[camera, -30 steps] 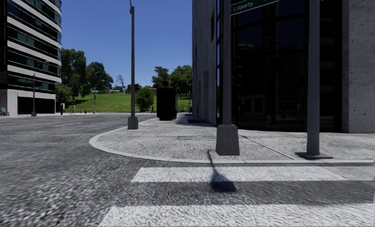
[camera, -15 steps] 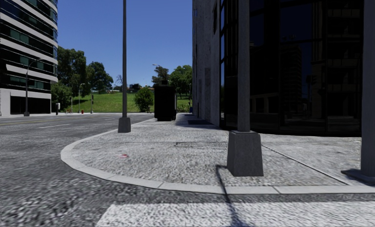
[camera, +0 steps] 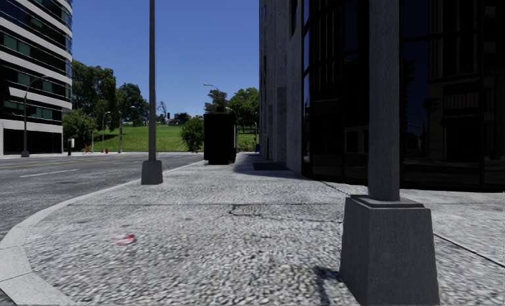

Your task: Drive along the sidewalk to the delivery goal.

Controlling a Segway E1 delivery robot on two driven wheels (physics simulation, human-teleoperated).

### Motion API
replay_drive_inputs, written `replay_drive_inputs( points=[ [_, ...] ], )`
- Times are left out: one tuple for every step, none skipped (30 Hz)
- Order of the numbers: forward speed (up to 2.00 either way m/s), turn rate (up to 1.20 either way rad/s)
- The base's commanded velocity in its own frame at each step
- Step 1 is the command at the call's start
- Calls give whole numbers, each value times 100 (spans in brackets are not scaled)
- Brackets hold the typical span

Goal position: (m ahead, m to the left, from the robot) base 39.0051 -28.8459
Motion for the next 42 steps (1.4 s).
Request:
replay_drive_inputs(
  points=[
    [190,0],
    [176,0],
    [160,0],
    [160,0],
    [145,0],
    [138,0],
    [137,0],
    [136,0],
    [136,0],
    [136,0],
    [136,0],
    [136,0],
    [136,0],
    [136,0],
    [136,0],
    [136,0],
    [136,0],
    [136,0],
    [136,0],
    [136,0],
    [136,0],
    [136,0],
    [136,0],
    [136,0],
    [136,0],
    [136,0],
    [136,0],
    [136,0],
    [136,0],
    [136,0],
    [136,0],
    [136,0],
    [136,0],
    [136,0],
    [138,0],
    [138,0],
    [157,0],
    [200,0],
    [200,0],
    [200,0],
    [200,0],
    [200,0]
  ],
)
